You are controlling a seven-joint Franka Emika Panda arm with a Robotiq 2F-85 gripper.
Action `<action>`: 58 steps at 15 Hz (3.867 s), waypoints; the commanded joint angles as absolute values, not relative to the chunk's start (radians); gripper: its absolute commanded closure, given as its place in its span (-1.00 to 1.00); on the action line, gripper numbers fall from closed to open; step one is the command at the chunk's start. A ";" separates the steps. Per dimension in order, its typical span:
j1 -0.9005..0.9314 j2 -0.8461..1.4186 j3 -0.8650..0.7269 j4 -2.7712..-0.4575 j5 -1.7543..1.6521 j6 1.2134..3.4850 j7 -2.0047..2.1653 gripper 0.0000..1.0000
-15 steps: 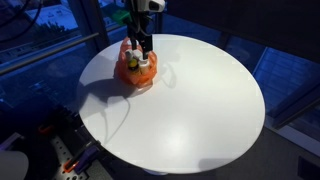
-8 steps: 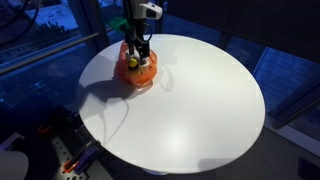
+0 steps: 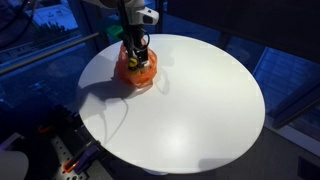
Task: Remove the brown bottle from the plastic
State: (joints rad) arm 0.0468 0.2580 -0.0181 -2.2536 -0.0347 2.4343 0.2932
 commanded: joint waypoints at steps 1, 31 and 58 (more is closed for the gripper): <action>0.053 0.238 -0.015 -2.289 -0.036 2.484 0.266 -1.00; 0.052 0.139 -0.015 -2.279 -0.007 2.453 0.204 0.59; -0.135 0.329 -0.142 -2.076 0.071 2.296 0.215 0.59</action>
State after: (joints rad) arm -0.1118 0.3070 -0.1502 -2.0962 0.0159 2.3290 0.2594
